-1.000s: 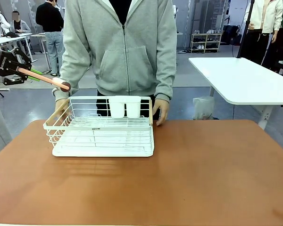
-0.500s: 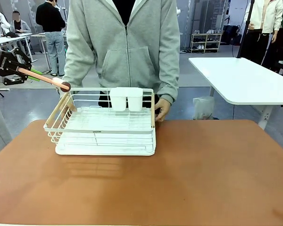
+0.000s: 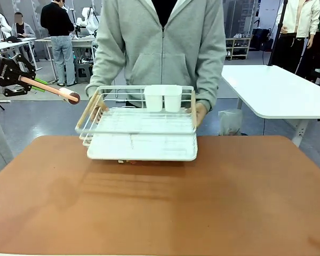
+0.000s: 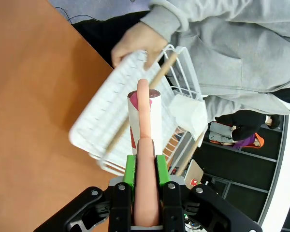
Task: Clean the table.
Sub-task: Clean the table with the Lint Roller when the human lifts the Dish drying rack.
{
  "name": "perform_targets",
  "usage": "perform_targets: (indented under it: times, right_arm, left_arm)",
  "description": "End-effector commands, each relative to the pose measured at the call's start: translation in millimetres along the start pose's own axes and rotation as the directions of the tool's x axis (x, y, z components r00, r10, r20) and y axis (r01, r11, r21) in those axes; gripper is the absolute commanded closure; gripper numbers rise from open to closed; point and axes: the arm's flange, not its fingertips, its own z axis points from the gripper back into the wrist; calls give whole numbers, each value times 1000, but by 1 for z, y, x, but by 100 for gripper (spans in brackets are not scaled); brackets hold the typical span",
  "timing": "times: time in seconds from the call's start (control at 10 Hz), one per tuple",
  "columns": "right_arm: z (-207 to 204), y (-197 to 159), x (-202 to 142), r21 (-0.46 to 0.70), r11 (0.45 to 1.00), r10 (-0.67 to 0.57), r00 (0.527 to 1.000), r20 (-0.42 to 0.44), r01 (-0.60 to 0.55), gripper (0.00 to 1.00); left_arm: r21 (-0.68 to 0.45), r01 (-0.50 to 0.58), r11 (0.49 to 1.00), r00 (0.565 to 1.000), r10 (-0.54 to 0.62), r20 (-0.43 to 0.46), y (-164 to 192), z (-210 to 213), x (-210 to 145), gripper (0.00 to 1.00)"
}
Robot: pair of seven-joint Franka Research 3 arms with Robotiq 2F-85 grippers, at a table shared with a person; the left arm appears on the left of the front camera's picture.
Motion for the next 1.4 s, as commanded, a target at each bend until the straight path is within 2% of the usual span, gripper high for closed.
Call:
perform_targets:
  times: [0.0,0.6,0.7,0.8,0.9,1.0,1.1,1.2,1.3]
  right_arm:
    - [1,2,-1,1,1000,1,1000,4,-1,0]
    - [1,2,-1,1,1000,1,1000,4,-1,0]
    - [1,2,-1,1,1000,1,1000,4,-1,0]
    - [1,2,-1,1,1000,1,1000,4,-1,0]
    - [1,2,-1,1,1000,1,1000,4,-1,0]
    - [1,2,-1,1,1000,1,1000,4,-1,0]
    - [1,2,-1,1,1000,1,1000,4,-1,0]
    - [1,2,-1,1,1000,1,1000,4,-1,0]
    - [1,2,-1,1,1000,1,1000,4,-1,0]
  left_arm:
    - [-2,2,1000,1000,-2,2,-1,1,0,99]
    - [-2,2,1000,1000,-2,2,-1,1,0,99]
    - [0,0,1000,1000,0,0,0,0,0,79]
    - [29,151,988,989,-151,-6,-12,8,9,79]
    - [104,328,939,945,-327,-21,-34,22,25,79]
    - [163,443,881,896,-434,-92,-58,31,42,79]
    - [181,593,785,801,-552,-230,-72,30,60,79]
    - [102,730,675,654,-648,-391,-75,22,68,79]
    - [25,811,584,527,-712,-464,-74,6,66,79]
